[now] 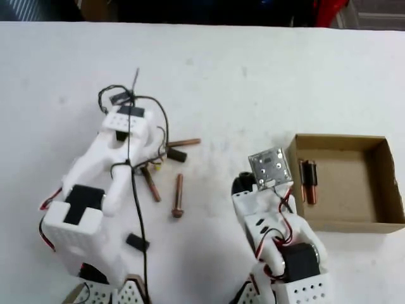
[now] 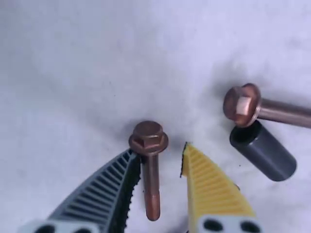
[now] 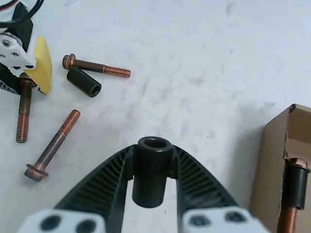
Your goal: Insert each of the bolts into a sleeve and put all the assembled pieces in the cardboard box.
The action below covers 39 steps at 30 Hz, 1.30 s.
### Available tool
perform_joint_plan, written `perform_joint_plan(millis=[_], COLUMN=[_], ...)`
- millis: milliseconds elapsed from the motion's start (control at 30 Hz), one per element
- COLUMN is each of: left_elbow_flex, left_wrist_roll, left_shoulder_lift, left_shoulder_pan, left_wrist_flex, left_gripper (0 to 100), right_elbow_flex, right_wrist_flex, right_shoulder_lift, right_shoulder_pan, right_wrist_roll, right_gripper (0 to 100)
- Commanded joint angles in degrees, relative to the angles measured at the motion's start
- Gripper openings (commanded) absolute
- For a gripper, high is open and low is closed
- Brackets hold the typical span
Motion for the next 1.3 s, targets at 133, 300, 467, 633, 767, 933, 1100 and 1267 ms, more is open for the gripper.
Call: perform_joint_plan(millis=[133, 300, 467, 633, 767, 933, 1100, 1267], left_elbow_flex=[-1.58, -4.48, -8.62, -8.53, -8.70, -8.53, -8.18, -3.78], left_wrist_roll=[-0.62, -0.35, -0.26, -0.18, 0.53, 2.46, 2.64, 2.73], left_shoulder_lift=[-0.92, -0.92, -0.92, -0.92, -0.92, -0.48, -0.40, -0.40], left_shoulder_pan=[-0.57, -0.13, -0.04, 0.66, 3.38, 4.09, 1.27, 0.75], left_wrist_flex=[0.18, 5.27, 10.90, 11.52, 14.33, 14.86, 14.77, 9.58], left_gripper=[17, 17, 17, 17, 17, 17, 17, 17], right_elbow_flex=[-0.44, -0.44, -0.44, -0.44, -0.44, -0.44, 0.18, 0.35], right_wrist_flex=[0.04, 0.04, 0.04, 0.04, 0.04, 0.04, -0.13, -0.22], right_shoulder_lift=[-0.84, -0.84, -0.84, -0.84, -0.84, -0.84, -0.84, -0.84], right_shoulder_pan=[0.48, 0.48, 0.48, 0.48, 0.48, 0.48, 0.48, 0.48], right_wrist_roll=[0.79, 0.79, 0.79, 0.79, 0.79, 0.79, 0.79, 0.88], right_gripper=[1.7, 1.7, 1.7, 1.7, 1.7, 1.7, 1.7, 1.7])
